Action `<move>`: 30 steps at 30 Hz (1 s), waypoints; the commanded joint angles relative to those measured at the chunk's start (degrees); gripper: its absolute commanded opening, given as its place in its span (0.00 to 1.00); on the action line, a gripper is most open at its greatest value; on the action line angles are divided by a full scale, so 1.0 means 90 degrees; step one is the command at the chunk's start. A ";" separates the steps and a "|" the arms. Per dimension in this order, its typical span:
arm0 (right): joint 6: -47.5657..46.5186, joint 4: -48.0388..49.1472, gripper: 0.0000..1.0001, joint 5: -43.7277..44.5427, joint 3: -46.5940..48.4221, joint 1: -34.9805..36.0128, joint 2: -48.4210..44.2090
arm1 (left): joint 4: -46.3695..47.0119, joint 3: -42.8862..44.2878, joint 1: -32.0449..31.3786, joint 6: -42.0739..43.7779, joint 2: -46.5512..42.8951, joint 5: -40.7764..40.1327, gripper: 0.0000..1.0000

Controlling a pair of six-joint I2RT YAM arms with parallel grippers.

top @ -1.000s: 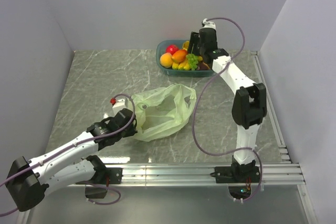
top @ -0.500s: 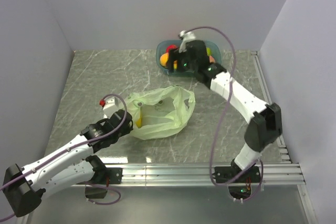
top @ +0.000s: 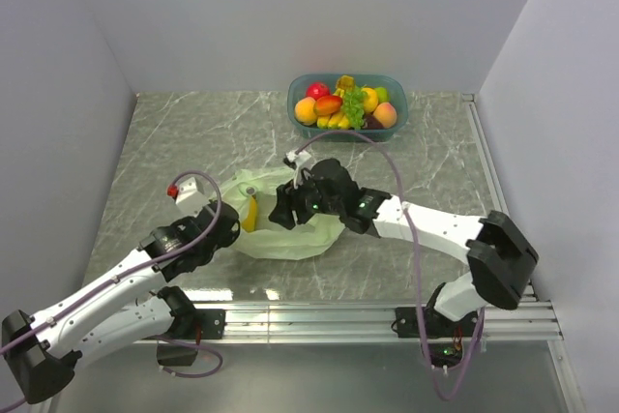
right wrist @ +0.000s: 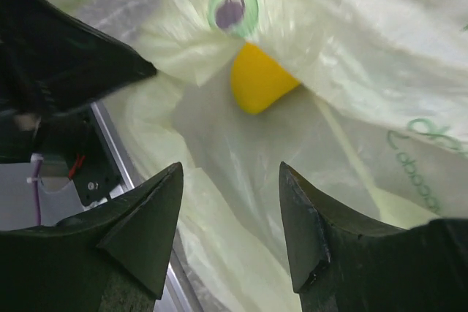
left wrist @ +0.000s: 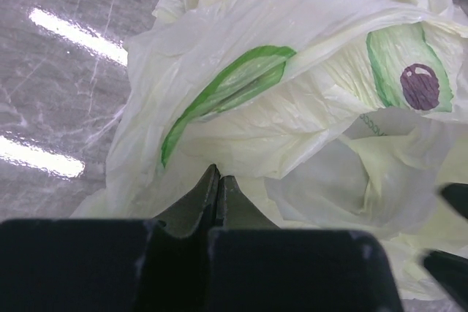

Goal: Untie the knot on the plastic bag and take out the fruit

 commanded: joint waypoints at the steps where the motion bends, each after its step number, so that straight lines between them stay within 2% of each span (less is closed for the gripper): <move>1: 0.0418 0.1320 0.63 -0.0123 -0.0078 0.0105 0.0425 | -0.0169 0.0416 0.0013 -0.0049 -0.0041 -0.0254 0.00; 4: 0.0624 0.1926 0.66 0.0160 -0.0020 0.0115 0.1021 | -0.0169 0.0563 0.0004 0.0078 0.0047 -0.0156 0.00; 8: 0.0926 0.2530 0.79 0.0219 0.0418 0.0105 0.1928 | -0.0140 0.0719 0.0004 0.0282 0.0194 -0.0029 0.00; 13: 0.1199 0.2902 0.89 0.0240 0.0810 0.0105 0.2662 | -0.0140 0.0973 0.0013 0.0478 0.0399 0.0000 0.00; 23: 0.1444 0.3216 0.92 -0.0609 0.1660 0.0125 0.3678 | 0.0056 0.1315 0.0004 0.0927 0.1043 0.0293 0.01; 30: 0.0899 0.2777 0.93 -0.1391 0.1338 0.0232 0.3542 | -0.0266 0.0955 0.0013 0.0509 0.0907 0.0293 0.00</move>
